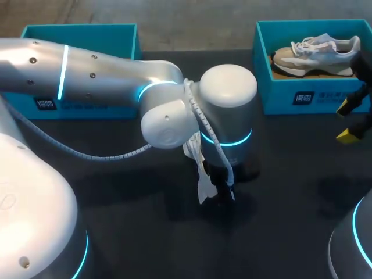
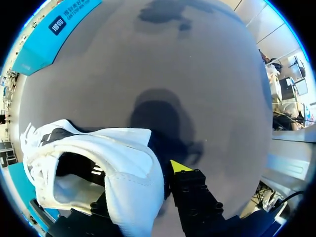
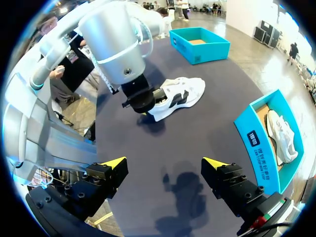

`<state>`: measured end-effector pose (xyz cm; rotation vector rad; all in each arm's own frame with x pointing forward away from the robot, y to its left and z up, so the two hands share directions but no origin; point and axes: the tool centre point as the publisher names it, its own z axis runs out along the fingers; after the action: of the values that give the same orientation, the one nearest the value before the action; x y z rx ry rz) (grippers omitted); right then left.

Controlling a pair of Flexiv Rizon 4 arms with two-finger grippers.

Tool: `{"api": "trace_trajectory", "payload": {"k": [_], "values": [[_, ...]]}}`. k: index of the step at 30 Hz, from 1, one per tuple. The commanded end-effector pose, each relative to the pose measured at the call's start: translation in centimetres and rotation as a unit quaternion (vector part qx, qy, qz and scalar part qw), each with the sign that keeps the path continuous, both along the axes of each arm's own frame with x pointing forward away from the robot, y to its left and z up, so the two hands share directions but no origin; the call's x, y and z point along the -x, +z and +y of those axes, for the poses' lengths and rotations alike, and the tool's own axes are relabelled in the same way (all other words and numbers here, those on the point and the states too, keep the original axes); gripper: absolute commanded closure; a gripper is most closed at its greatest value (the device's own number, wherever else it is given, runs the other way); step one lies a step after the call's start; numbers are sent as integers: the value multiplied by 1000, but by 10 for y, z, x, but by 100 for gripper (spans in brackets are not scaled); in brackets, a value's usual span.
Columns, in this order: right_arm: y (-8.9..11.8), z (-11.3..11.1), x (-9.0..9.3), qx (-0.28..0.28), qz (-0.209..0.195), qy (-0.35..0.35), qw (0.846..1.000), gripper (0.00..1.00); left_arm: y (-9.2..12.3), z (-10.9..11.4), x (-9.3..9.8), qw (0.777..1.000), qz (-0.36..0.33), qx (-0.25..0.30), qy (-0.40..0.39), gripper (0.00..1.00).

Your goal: Take the shoe out of the shoebox, open the shoe tongue, remove and reinsert the insole, then place the shoe into the shoebox

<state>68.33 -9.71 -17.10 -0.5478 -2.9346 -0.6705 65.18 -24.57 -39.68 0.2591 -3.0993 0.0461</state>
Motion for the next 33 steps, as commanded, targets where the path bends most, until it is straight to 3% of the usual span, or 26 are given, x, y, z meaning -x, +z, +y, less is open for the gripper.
{"api": "trace_trajectory", "payload": {"k": [1,20,25,33], "values": [[0,1,-2,2,2,0,1000,0,30,8,-3,1000,-3,-10,0,100],[0,1,-2,2,2,0,1000,0,144,22,-35,1000,-18,-16,8,100],[0,1,-2,2,2,0,1000,0,165,26,-45,999,-28,-19,15,100],[0,1,-2,2,2,0,1000,0,177,27,-52,999,-41,-21,25,100]]}}
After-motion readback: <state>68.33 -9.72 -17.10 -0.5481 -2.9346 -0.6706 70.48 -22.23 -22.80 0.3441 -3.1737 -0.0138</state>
